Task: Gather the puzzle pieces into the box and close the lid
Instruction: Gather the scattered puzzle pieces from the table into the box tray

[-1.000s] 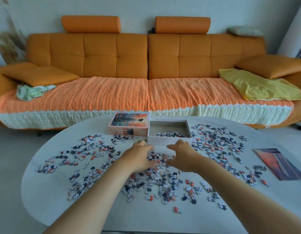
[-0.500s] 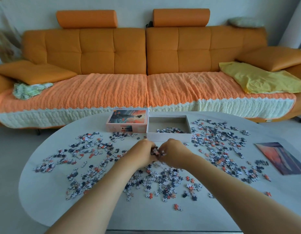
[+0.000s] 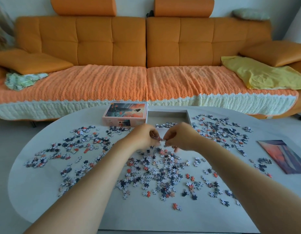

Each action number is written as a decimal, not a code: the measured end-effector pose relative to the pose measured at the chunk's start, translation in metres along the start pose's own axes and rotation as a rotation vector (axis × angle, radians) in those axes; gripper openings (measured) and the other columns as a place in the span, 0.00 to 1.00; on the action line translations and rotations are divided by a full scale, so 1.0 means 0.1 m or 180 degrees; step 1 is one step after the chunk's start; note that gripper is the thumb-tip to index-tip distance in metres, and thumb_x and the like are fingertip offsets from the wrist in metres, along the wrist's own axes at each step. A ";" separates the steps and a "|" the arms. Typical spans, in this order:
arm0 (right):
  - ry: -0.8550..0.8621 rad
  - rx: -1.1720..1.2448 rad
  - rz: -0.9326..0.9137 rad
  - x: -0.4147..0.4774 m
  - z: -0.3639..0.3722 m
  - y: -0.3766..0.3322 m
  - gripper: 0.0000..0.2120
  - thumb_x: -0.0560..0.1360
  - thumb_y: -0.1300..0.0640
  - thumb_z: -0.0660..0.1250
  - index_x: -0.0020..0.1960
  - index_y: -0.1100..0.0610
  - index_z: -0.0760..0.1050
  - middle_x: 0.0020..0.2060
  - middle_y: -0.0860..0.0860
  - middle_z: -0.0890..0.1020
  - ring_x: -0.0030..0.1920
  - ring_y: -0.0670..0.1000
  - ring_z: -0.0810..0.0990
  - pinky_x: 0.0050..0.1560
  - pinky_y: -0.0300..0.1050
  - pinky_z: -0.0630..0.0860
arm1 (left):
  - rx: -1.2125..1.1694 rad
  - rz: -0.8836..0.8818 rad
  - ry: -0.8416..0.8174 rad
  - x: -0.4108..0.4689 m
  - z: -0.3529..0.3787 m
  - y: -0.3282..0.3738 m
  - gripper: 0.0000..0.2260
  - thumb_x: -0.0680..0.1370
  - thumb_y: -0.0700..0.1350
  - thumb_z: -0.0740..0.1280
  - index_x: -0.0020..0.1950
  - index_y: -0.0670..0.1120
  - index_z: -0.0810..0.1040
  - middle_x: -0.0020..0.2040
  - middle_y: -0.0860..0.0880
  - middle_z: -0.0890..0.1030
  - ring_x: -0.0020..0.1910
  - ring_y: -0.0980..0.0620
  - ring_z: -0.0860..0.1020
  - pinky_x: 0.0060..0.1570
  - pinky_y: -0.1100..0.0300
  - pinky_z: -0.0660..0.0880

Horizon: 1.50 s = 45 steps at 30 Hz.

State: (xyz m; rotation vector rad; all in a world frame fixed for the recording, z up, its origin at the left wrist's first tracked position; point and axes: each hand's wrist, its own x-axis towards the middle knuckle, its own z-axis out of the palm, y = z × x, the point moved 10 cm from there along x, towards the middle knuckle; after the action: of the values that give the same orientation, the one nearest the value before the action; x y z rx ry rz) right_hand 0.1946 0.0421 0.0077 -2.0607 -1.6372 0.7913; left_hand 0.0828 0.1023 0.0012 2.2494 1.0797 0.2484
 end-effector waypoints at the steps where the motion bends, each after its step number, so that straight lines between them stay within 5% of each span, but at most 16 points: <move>1: 0.0121 0.0123 -0.0023 0.02 -0.11 -0.02 0.03 0.71 0.61 0.75 0.44 0.56 0.82 0.37 0.50 0.85 0.32 0.48 0.85 0.37 0.40 0.82 | -0.0075 0.0032 0.0070 0.04 -0.07 0.04 0.11 0.71 0.48 0.77 0.50 0.47 0.80 0.47 0.52 0.80 0.47 0.52 0.78 0.44 0.59 0.71; 4: 0.0618 0.0338 -0.0030 0.08 -0.43 -0.04 0.03 0.72 0.61 0.74 0.44 0.55 0.82 0.36 0.50 0.84 0.31 0.50 0.84 0.35 0.45 0.82 | -0.0283 0.0165 0.0490 0.18 -0.32 0.11 0.11 0.71 0.50 0.76 0.49 0.48 0.81 0.46 0.53 0.80 0.46 0.53 0.78 0.44 0.58 0.73; 7: 0.1127 0.0171 -0.0102 0.18 -0.64 -0.02 0.04 0.74 0.63 0.71 0.46 0.55 0.82 0.35 0.49 0.82 0.31 0.50 0.81 0.27 0.36 0.75 | -0.0230 0.0191 0.0917 0.37 -0.43 0.11 0.04 0.75 0.44 0.73 0.47 0.51 0.80 0.48 0.53 0.81 0.47 0.53 0.78 0.45 0.57 0.75; 9: 0.1338 -0.0092 -0.0125 0.24 -0.68 0.02 0.06 0.75 0.63 0.69 0.47 0.54 0.82 0.35 0.49 0.81 0.31 0.49 0.77 0.26 0.34 0.69 | -0.0135 0.0227 0.1065 0.48 -0.39 0.11 0.08 0.76 0.39 0.71 0.50 0.53 0.79 0.49 0.54 0.80 0.48 0.53 0.78 0.45 0.60 0.73; 14: 0.0988 -0.0644 -0.0130 0.33 -0.53 0.18 0.13 0.78 0.59 0.65 0.60 0.50 0.80 0.47 0.51 0.84 0.31 0.48 0.76 0.30 0.37 0.72 | 0.0122 0.0433 0.0998 0.56 -0.27 0.15 0.19 0.75 0.44 0.73 0.66 0.45 0.76 0.56 0.48 0.77 0.52 0.51 0.75 0.51 0.62 0.69; 18: 0.1023 -0.0764 -0.0385 0.29 -0.53 0.12 0.11 0.80 0.55 0.63 0.58 0.50 0.82 0.48 0.48 0.85 0.35 0.46 0.79 0.38 0.38 0.74 | 0.0544 0.0783 0.0961 0.44 -0.26 0.30 0.09 0.78 0.45 0.69 0.58 0.48 0.80 0.54 0.49 0.78 0.51 0.51 0.76 0.53 0.57 0.73; 22: 0.0679 -0.1167 -0.0421 0.25 -0.40 0.09 0.13 0.81 0.54 0.60 0.53 0.58 0.82 0.38 0.54 0.84 0.32 0.51 0.78 0.31 0.39 0.69 | 0.0643 0.0880 0.0835 0.29 -0.16 0.29 0.09 0.80 0.45 0.66 0.58 0.48 0.81 0.53 0.50 0.77 0.52 0.50 0.76 0.52 0.52 0.75; 27: 0.1272 -0.0980 -0.0713 -0.02 -0.68 -0.10 0.10 0.79 0.58 0.63 0.54 0.53 0.83 0.48 0.49 0.84 0.37 0.47 0.78 0.42 0.40 0.75 | 0.0841 0.1050 0.1241 -0.01 -0.27 0.39 0.12 0.79 0.44 0.65 0.62 0.48 0.77 0.57 0.52 0.75 0.56 0.53 0.72 0.52 0.59 0.72; 31: 0.0742 -0.1341 -0.0920 -0.22 -0.28 -0.17 0.12 0.80 0.57 0.60 0.57 0.50 0.81 0.55 0.47 0.83 0.47 0.47 0.81 0.48 0.41 0.78 | 0.0863 0.1025 0.0837 -0.18 -0.07 0.41 0.07 0.79 0.44 0.64 0.56 0.51 0.77 0.51 0.56 0.76 0.47 0.53 0.77 0.42 0.58 0.75; 35: 0.0135 -0.1949 -0.0689 -0.22 0.17 0.09 0.17 0.80 0.54 0.59 0.69 0.50 0.72 0.70 0.49 0.69 0.64 0.53 0.71 0.63 0.53 0.72 | 0.1064 0.0695 0.0253 -0.25 0.28 0.22 0.18 0.79 0.50 0.66 0.68 0.51 0.72 0.61 0.53 0.73 0.62 0.53 0.70 0.58 0.52 0.73; 38: 0.0043 -0.2034 -0.0634 -0.27 0.26 0.18 0.21 0.80 0.56 0.57 0.73 0.51 0.66 0.69 0.52 0.66 0.64 0.55 0.67 0.64 0.55 0.70 | 0.1128 0.0546 0.0123 -0.28 0.38 0.15 0.21 0.80 0.55 0.63 0.71 0.49 0.71 0.63 0.50 0.71 0.67 0.50 0.64 0.63 0.49 0.69; 41: 0.0038 -0.1613 -0.0678 -0.32 0.21 0.18 0.19 0.80 0.60 0.57 0.69 0.50 0.72 0.65 0.50 0.71 0.62 0.52 0.70 0.64 0.50 0.70 | 0.0979 0.0586 0.0099 -0.33 0.38 0.23 0.18 0.80 0.54 0.64 0.68 0.50 0.75 0.59 0.51 0.73 0.64 0.51 0.67 0.61 0.54 0.70; 45: 0.0316 -0.1306 -0.0492 -0.36 0.03 0.30 0.17 0.80 0.59 0.56 0.65 0.47 0.75 0.63 0.46 0.73 0.63 0.50 0.70 0.63 0.50 0.71 | 0.0867 0.0627 0.0065 -0.36 0.41 0.31 0.22 0.79 0.55 0.64 0.71 0.51 0.71 0.65 0.53 0.70 0.68 0.53 0.65 0.64 0.54 0.68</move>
State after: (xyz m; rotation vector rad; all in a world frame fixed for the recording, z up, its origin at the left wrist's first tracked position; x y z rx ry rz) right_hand 0.2091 0.0001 -0.0064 -2.1563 -2.0016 0.3127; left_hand 0.0967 0.0422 -0.0092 2.6068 0.9495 0.2164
